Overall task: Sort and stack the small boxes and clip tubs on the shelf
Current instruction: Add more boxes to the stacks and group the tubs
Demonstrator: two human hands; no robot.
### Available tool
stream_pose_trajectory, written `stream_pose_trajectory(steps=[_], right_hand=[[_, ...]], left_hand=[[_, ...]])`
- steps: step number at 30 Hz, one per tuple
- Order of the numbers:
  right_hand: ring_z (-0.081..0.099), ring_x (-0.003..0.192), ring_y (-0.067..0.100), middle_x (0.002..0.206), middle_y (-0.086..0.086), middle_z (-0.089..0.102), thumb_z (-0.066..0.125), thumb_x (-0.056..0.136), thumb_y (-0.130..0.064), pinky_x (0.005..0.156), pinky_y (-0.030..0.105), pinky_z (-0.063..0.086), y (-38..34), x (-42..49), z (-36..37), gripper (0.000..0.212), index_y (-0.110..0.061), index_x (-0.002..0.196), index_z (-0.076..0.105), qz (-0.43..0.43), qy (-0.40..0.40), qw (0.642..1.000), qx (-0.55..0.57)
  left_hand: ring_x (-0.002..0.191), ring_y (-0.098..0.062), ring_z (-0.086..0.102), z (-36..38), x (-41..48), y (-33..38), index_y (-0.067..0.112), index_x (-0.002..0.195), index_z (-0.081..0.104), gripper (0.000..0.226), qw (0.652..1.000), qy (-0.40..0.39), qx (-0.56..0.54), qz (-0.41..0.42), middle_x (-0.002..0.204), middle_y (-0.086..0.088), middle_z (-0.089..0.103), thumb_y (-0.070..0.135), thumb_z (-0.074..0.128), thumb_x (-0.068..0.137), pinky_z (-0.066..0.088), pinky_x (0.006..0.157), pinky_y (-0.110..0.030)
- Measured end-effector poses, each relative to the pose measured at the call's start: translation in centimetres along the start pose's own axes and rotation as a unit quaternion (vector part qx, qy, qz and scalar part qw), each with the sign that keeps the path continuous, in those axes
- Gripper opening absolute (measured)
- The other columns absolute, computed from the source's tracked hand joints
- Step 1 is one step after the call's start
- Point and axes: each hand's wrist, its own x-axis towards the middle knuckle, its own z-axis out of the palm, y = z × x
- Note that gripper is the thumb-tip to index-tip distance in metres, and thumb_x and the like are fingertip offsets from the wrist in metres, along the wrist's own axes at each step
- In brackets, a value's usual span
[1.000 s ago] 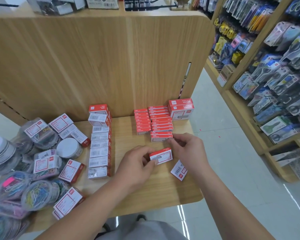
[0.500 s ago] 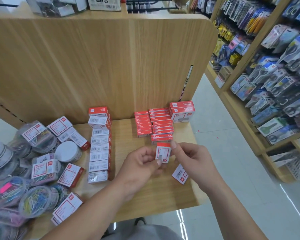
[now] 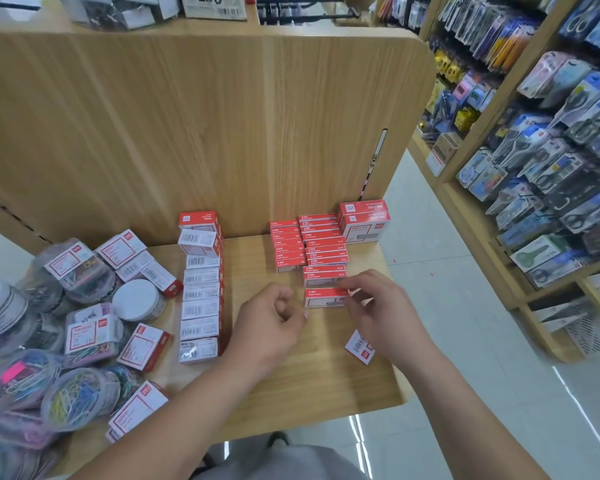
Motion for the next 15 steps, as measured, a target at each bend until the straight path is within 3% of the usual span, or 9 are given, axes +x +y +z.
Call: stream_pose_trajectory(steps=[4, 7, 12, 15], right_hand=[[0.059, 0.078, 0.008, 0.092, -0.01, 0.057, 0.077, 0.086, -0.035, 0.073, 0.037, 0.055, -0.1, 0.2, 0.4, 0.026, -0.034, 0.11, 0.066, 0.084, 0.044, 0.995, -0.02], [0.055, 0.075, 0.01, 0.084, -0.009, 0.05, 0.07, 0.09, -0.047, 0.062, 0.036, 0.052, 0.4, 0.2, 0.7, 0.021, -0.033, 0.105, 0.072, 0.065, 0.044, 0.991, -0.11], [0.05, 0.072, 0.01, 0.082, -0.009, 0.043, 0.056, 0.097, -0.045, 0.055, 0.03, 0.043, 0.9, 0.8, 0.8, 0.011, -0.035, 0.1, 0.059, 0.034, -0.021, 0.985, -0.17], [0.051, 0.071, 0.014, 0.081, -0.008, 0.044, 0.051, 0.101, -0.039, 0.058, 0.034, 0.047, 1.3, 1.1, 1.0, 0.011, -0.03, 0.098, 0.057, 0.04, -0.016, 0.987, -0.157]], left_hand=[[0.056, -0.001, 0.052, 0.2, 1.5, 1.0, 0.038, 0.107, 0.068, 0.026, 0.997, -0.036, 0.031, 0.061, 0.066, 0.011, 0.059, 0.022, 0.076, 0.089, 0.048, 0.061, -0.025], [0.059, -0.003, 0.053, 0.6, 2.2, 1.6, 0.034, 0.105, 0.072, 0.018, 0.993, -0.054, 0.053, 0.09, 0.068, 0.011, 0.061, 0.022, 0.072, 0.092, 0.048, 0.063, -0.025], [0.072, -0.011, 0.062, 1.0, 2.5, 1.5, 0.033, 0.113, 0.068, 0.025, 0.978, -0.054, 0.119, 0.159, 0.078, 0.012, 0.065, 0.017, 0.068, 0.093, 0.053, 0.068, -0.031], [0.085, -0.019, 0.062, 1.4, 2.7, 1.7, 0.026, 0.121, 0.067, 0.029, 0.965, -0.034, 0.165, 0.199, 0.092, 0.006, 0.066, 0.014, 0.065, 0.095, 0.042, 0.067, -0.028]])
